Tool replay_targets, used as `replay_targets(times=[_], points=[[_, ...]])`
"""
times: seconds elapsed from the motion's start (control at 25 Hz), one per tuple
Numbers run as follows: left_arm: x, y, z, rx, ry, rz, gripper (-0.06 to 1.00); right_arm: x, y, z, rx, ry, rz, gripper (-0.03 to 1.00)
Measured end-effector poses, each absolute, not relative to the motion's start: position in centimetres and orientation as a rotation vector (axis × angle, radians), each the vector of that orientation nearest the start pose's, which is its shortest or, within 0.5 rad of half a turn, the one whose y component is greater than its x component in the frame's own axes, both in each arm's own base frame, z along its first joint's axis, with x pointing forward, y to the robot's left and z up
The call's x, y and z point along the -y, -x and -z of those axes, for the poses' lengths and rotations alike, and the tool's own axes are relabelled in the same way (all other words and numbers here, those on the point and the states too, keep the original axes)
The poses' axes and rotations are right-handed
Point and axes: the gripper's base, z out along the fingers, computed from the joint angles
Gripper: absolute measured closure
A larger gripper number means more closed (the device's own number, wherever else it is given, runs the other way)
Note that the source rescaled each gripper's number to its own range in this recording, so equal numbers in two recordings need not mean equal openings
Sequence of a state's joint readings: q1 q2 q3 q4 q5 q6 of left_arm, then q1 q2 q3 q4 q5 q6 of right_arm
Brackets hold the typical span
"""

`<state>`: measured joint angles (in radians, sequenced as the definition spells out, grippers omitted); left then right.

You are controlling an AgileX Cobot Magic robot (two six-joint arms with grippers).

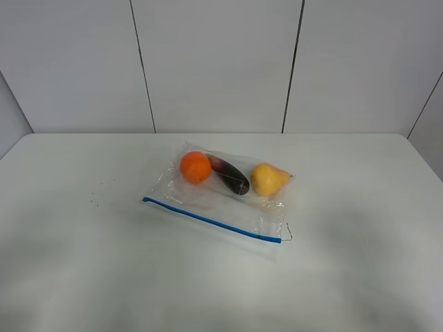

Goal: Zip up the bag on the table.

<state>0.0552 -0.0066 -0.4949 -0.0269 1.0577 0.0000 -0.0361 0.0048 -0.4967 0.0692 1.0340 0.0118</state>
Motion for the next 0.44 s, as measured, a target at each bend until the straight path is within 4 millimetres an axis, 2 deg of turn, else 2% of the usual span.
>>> replay_targets(times=[0.44], points=[[0.24, 0.51, -27.61, -2.039, 0.055, -0.002, 0.06, -0.56, 0.13, -27.85, -2.032, -0.047, -0.070, -0.03]])
